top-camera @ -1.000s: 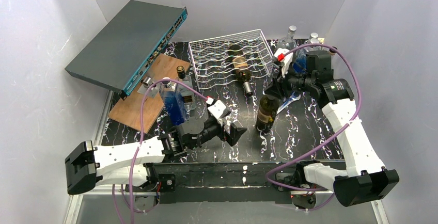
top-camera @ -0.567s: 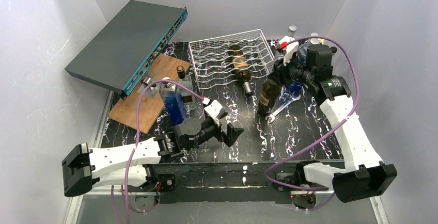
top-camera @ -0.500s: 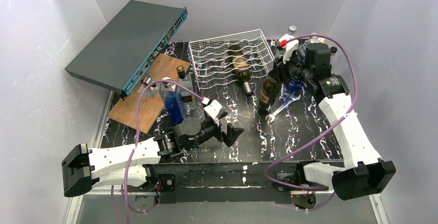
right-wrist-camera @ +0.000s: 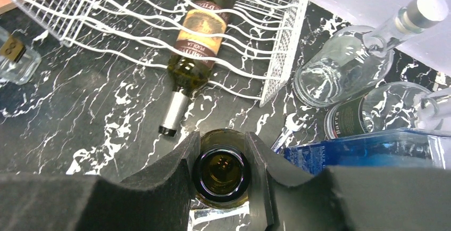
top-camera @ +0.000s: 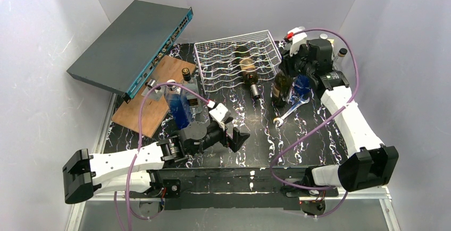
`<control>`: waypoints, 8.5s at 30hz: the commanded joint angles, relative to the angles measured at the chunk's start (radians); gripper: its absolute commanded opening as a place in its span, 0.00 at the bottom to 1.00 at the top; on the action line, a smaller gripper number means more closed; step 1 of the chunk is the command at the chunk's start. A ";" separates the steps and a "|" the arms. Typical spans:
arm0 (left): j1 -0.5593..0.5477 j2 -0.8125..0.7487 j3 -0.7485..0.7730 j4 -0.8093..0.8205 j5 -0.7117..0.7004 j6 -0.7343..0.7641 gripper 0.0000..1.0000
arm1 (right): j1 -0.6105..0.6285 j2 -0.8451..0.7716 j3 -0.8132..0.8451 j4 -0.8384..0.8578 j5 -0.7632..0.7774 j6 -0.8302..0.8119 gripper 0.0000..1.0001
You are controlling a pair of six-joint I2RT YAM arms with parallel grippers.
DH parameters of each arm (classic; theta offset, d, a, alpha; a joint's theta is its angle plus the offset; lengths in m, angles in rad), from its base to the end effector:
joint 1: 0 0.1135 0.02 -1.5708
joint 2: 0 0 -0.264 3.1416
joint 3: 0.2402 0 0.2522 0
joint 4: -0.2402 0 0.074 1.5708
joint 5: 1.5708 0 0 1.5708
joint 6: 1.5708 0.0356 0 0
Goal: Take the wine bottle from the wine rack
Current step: Place the wine bottle at the center of the board, then pick up the wine bottle from the wine rack.
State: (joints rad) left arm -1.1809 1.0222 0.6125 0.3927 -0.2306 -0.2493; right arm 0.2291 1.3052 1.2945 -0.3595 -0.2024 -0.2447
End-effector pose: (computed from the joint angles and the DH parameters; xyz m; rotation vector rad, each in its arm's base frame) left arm 0.0986 -0.2185 0.2944 0.5753 1.5643 -0.9227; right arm 0.2884 0.0746 0.3862 -0.5842 1.8474 0.1859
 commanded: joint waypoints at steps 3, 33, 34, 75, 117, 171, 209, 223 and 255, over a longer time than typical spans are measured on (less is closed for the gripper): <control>0.003 -0.049 -0.008 -0.007 -0.033 -0.014 0.98 | -0.010 0.023 0.047 0.226 0.094 0.039 0.01; 0.004 -0.077 -0.017 -0.030 -0.036 -0.034 0.98 | -0.097 0.159 0.060 0.342 0.090 0.171 0.46; 0.004 -0.078 -0.017 -0.031 -0.035 -0.034 0.98 | -0.098 0.157 0.060 0.340 0.083 0.171 0.50; 0.004 -0.162 0.006 -0.151 -0.011 -0.137 0.98 | -0.099 -0.136 0.086 0.011 -0.319 0.120 0.98; 0.004 -0.327 -0.094 -0.241 -0.113 -0.238 0.98 | 0.323 0.297 -0.154 0.300 0.510 0.344 0.98; 0.004 -0.389 -0.111 -0.347 -0.169 -0.278 0.98 | 0.267 0.612 -0.062 0.494 0.461 0.393 0.39; 0.004 -0.371 -0.091 -0.352 -0.153 -0.280 0.98 | 0.260 0.224 -0.421 0.536 0.301 0.391 0.01; 0.004 -0.353 -0.072 -0.345 -0.117 -0.267 0.98 | 0.260 0.074 -0.516 0.486 0.272 0.367 0.01; 0.004 -0.252 -0.009 -0.334 0.017 -0.049 0.98 | 0.258 -0.124 -0.506 0.202 0.227 0.324 0.01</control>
State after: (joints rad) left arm -1.1801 0.7559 0.5587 0.0452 -0.2619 -0.3935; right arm 0.4835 1.2366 0.7704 -0.1810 0.0784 0.1043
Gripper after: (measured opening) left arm 0.983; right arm 0.427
